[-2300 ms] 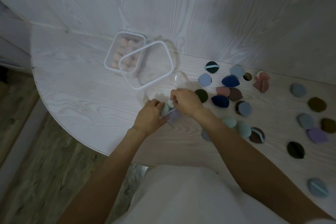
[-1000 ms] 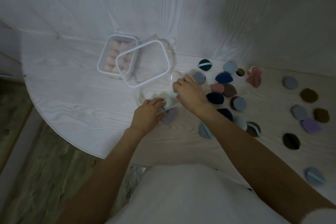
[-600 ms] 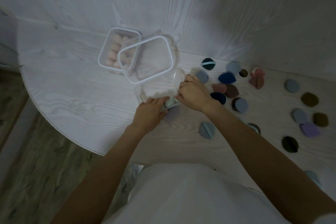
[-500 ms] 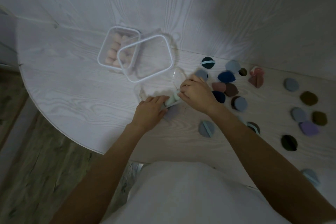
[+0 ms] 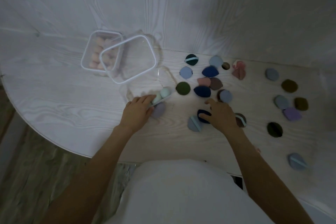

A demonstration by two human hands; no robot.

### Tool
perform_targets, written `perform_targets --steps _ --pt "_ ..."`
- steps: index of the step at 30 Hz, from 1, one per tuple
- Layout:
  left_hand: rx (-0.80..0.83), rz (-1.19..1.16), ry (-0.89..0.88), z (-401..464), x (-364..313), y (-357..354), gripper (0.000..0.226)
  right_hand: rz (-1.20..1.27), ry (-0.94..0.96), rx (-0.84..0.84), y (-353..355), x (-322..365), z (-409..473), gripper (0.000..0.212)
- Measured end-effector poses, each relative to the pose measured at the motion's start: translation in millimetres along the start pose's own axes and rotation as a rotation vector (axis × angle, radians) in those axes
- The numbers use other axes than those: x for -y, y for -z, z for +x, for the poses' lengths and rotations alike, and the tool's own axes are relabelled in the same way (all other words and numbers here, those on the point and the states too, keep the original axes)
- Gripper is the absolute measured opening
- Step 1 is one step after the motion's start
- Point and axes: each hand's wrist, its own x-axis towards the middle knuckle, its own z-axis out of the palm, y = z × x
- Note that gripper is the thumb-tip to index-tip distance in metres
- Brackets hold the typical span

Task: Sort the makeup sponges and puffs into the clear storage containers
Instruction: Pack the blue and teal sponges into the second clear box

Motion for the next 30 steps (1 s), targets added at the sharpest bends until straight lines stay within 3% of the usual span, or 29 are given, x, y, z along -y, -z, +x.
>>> perform_targets --steps 7,11,13,15,21,25,30 --pt "0.015 -0.012 0.016 -1.7 -0.4 1.4 0.044 -0.045 0.100 0.187 0.1 0.6 -2.8 0.053" --pt "0.018 -0.033 0.033 -1.7 -2.0 1.4 0.044 0.161 0.166 -0.036 16.8 10.5 -0.8 0.041" --pt "0.020 -0.054 0.053 -0.2 -3.6 2.2 0.044 0.380 0.195 -0.087 32.6 34.6 6.5 0.043" --pt "0.022 -0.064 0.073 0.6 -5.2 2.5 0.045 0.440 0.257 -0.108 43.5 64.5 19.4 0.045" --pt "-0.020 -0.086 0.111 1.2 -12.8 3.0 0.039 0.187 0.442 -0.021 21.6 136.7 69.4 0.041" --pt "-0.038 -0.037 0.077 2.0 -12.8 0.5 0.037 -0.168 0.560 0.093 13.3 151.5 89.2 0.037" --pt "-0.015 -0.001 0.075 2.2 -10.1 -1.6 0.041 -0.320 0.574 0.086 4.8 160.8 88.2 0.029"
